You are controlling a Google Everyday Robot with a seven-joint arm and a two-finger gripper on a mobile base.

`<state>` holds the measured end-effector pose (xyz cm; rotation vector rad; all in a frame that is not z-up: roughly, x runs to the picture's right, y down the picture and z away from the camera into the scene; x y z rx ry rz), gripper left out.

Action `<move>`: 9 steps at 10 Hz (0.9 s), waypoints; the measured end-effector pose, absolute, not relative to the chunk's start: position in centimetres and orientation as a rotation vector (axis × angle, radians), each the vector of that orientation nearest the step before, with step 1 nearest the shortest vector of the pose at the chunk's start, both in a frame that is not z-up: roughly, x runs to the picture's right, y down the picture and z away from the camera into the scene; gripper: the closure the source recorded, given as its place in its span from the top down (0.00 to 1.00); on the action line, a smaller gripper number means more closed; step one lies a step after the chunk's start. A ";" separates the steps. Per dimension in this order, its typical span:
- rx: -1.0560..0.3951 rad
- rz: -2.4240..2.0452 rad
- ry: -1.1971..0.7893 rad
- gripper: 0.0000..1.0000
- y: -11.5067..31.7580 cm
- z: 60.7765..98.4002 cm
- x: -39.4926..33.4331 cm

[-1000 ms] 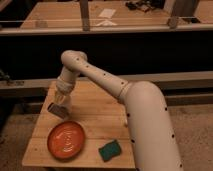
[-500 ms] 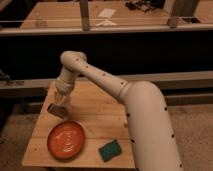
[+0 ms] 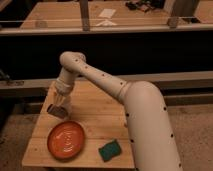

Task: Knock the eraser over

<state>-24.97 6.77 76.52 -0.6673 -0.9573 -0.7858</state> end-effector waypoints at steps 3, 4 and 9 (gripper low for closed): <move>-0.669 -0.789 -0.957 0.07 7.0 76.5 -25.2; -0.670 -0.790 -0.956 0.07 7.0 76.5 -25.3; -0.675 -0.801 -0.953 0.07 7.5 76.5 -26.2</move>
